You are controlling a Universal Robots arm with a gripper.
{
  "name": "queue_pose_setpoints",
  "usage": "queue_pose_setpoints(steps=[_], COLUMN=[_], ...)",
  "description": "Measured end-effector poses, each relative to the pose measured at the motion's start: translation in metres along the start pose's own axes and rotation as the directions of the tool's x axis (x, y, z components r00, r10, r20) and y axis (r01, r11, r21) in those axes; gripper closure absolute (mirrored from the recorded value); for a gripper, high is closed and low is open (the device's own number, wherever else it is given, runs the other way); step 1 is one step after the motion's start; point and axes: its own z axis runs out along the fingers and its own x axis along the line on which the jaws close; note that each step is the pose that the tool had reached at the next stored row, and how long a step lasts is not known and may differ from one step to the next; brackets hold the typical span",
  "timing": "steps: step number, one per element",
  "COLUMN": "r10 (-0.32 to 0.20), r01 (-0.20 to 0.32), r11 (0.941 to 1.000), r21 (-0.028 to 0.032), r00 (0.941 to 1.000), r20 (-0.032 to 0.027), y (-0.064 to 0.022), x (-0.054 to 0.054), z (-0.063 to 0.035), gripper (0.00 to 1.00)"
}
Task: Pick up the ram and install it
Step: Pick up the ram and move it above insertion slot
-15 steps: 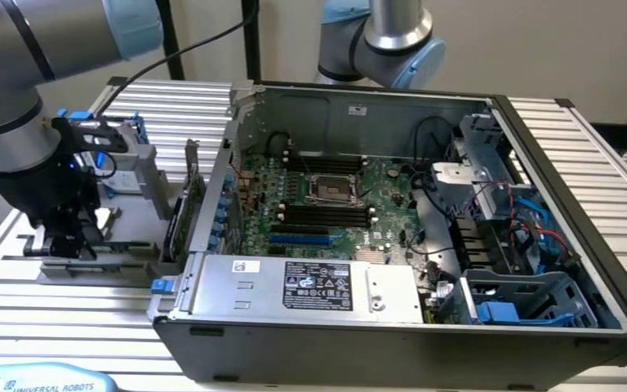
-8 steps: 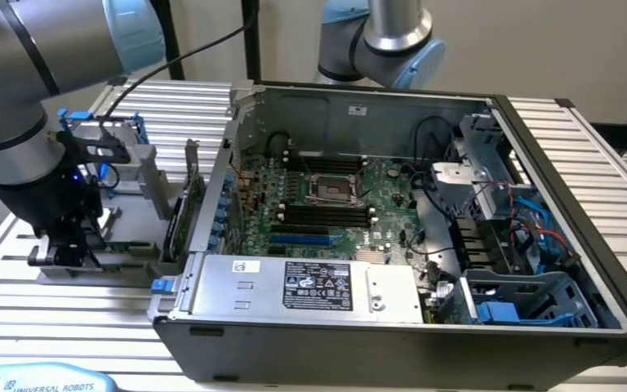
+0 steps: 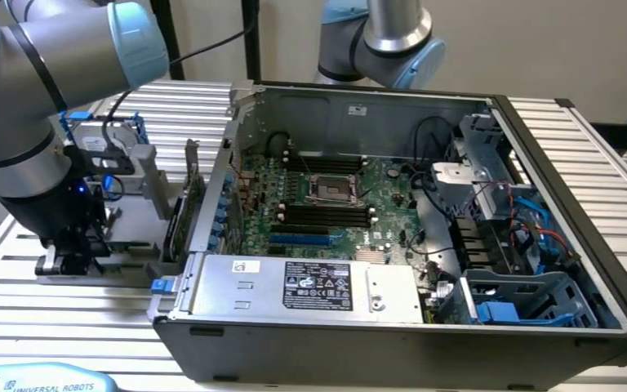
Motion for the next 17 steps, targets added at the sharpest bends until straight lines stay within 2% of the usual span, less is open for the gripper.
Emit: queue_pose_setpoints(steps=[5, 11, 17], r10=[0.000, 0.000, 0.000], r01=[0.000, 0.000, 0.000], r11=[1.0000, 1.0000, 1.0000], r21=[0.0001, 0.0006, 0.0006], r00=[1.0000, 0.9999, 0.9999], r20=[0.0020, 0.0111, 0.0134], y=[-0.0002, 0.0001, 0.0020], x=[0.0004, 0.0004, 0.0003], z=[0.0072, 0.0077, 0.0077], gripper=[0.64, 0.64, 0.64])
